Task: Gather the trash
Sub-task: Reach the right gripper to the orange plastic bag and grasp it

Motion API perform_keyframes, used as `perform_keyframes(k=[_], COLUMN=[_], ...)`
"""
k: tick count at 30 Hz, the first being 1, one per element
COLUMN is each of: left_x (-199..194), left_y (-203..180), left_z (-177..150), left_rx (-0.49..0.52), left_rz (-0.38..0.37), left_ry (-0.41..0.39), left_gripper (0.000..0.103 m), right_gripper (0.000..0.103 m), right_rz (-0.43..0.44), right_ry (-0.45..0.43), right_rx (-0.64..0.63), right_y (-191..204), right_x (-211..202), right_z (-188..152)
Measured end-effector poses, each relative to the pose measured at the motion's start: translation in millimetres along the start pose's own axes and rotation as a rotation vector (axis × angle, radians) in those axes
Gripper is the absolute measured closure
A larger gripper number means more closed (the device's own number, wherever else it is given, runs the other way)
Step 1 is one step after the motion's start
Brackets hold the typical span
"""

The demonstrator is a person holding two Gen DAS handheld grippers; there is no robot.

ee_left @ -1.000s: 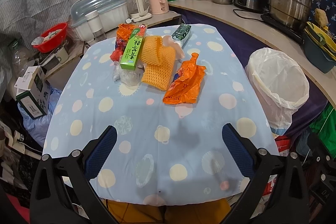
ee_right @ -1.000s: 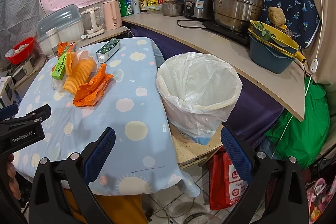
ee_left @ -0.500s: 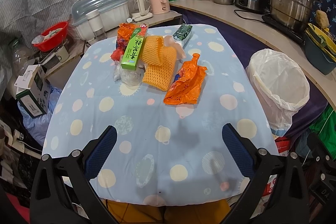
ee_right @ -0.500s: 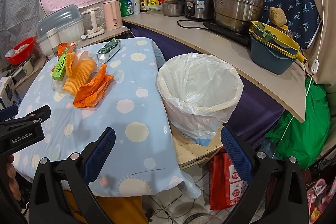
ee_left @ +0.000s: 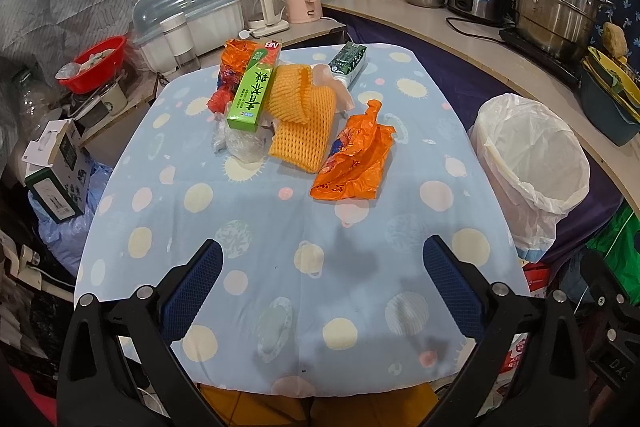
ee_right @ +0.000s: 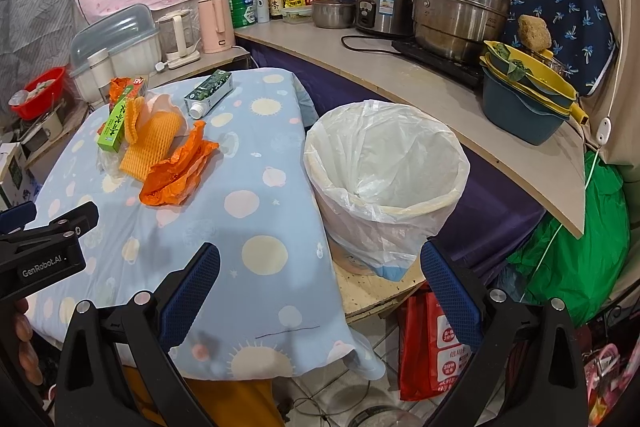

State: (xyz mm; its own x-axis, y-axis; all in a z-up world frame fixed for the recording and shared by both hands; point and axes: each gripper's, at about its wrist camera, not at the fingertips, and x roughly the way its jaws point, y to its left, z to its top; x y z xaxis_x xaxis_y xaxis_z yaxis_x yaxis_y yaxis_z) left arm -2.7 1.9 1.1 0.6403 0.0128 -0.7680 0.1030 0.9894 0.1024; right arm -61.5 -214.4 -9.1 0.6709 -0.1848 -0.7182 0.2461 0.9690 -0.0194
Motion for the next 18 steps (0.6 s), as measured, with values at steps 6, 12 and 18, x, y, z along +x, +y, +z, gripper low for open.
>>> perform_keyframes(k=[6, 12, 18], left_x=[9.5, 31.4, 61.8], left_y=[3.1, 21.8, 54.1], left_z=[3.2, 7.7, 15.7], left_rx=[-0.012, -0.078, -0.146], left_rz=[-0.009, -0.017, 0.004], left_ry=[0.023, 0.068, 0.105], left_gripper=[0.007, 0.007, 0.007], right_gripper=[0.007, 0.007, 0.007], right_rz=[0.004, 0.030, 0.070], right_ry=[0.014, 0.026, 0.024], right_rx=[0.003, 0.017, 0.028], right_y=[6.3, 16.0, 36.3], right_x=[10.2, 27.0, 50.6], right_z=[5.3, 9.9, 18.2])
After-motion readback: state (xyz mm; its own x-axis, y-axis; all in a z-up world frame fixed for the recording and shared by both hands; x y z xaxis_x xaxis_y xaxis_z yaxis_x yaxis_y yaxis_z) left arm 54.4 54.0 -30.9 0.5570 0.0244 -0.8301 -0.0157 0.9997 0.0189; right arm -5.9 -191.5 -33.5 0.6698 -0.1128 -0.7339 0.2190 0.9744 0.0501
